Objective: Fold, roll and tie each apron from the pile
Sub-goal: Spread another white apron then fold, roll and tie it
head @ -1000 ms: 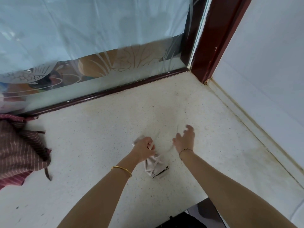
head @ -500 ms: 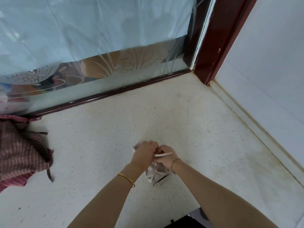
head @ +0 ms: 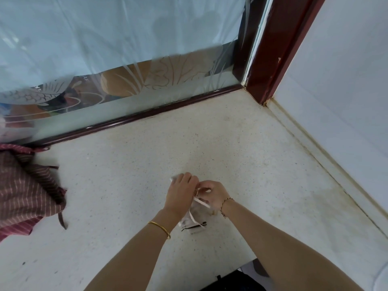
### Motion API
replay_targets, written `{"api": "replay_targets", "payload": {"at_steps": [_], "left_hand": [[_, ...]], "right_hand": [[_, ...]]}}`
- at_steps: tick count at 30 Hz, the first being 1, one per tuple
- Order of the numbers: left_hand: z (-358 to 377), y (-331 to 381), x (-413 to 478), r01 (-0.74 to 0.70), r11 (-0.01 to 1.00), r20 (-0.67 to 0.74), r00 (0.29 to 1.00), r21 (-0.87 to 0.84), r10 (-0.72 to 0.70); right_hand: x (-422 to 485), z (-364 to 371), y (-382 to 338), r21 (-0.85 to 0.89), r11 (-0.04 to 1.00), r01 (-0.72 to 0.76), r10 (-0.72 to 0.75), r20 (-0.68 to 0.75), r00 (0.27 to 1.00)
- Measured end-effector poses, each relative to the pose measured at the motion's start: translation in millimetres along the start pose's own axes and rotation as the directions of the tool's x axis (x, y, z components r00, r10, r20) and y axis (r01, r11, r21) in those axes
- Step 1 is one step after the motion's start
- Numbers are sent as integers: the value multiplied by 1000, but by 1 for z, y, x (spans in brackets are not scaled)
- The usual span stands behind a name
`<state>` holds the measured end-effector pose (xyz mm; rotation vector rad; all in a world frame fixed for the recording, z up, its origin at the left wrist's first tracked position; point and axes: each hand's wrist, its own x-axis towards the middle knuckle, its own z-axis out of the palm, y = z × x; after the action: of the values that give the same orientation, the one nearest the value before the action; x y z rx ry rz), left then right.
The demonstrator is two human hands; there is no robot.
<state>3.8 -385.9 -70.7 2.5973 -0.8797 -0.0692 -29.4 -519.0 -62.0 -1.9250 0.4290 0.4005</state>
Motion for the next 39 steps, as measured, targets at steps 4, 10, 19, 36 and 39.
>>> {"api": "replay_targets", "payload": {"at_steps": [4,10,19,36,39], "left_hand": [[-7,-4,-2,134,980,87,989,-147,-122],[-11,-16,1,252,921,191,961,-297,-201],[-7,-23,1,301,950,320,911,-82,-261],[-13,-25,7,302,952,424,857,47,-293],[-12,-25,6,317,946,431,846,68,-314]], "right_hand": [[0,-3,2,-26,997,68,-68,12,998],[6,-15,1,-228,969,99,-87,62,994],[4,-22,-3,-792,598,119,-66,100,993],[6,-17,-1,-680,717,-153,14,-206,978],[11,-18,3,-537,820,-197,80,-232,969]]}}
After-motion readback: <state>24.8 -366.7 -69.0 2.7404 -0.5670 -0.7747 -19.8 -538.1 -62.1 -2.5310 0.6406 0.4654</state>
